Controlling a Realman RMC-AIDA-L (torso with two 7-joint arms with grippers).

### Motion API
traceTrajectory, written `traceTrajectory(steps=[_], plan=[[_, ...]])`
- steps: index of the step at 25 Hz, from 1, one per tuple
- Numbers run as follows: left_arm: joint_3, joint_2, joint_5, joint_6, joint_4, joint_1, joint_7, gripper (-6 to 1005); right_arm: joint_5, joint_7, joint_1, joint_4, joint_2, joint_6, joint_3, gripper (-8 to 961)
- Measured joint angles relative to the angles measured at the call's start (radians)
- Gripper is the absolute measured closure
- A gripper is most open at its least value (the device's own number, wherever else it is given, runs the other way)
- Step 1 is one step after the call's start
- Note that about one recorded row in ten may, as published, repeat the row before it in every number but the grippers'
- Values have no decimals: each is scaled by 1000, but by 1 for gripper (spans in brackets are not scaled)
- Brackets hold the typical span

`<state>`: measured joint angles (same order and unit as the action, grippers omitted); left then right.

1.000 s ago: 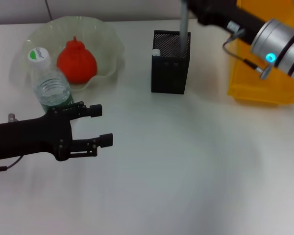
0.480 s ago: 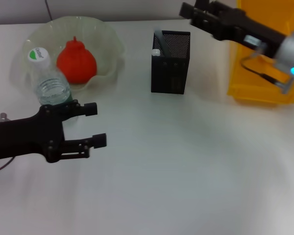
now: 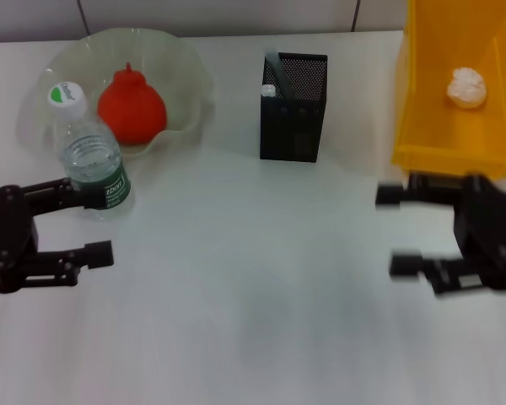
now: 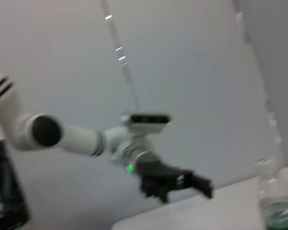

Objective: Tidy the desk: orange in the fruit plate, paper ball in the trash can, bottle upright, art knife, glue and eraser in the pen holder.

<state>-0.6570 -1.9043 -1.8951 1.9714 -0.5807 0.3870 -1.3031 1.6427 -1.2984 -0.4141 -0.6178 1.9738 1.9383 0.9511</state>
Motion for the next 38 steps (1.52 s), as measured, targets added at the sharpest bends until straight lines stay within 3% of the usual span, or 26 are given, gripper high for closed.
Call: traceTrajectory(steps=[13,38], plan=[[-1,-9,2,10,-7,-19,2,159,33,42,2,2,32,23,-13,129],[26,-22,9,7,-13,-4,4,159,30,55,-47,0,37,-10,-15,129]])
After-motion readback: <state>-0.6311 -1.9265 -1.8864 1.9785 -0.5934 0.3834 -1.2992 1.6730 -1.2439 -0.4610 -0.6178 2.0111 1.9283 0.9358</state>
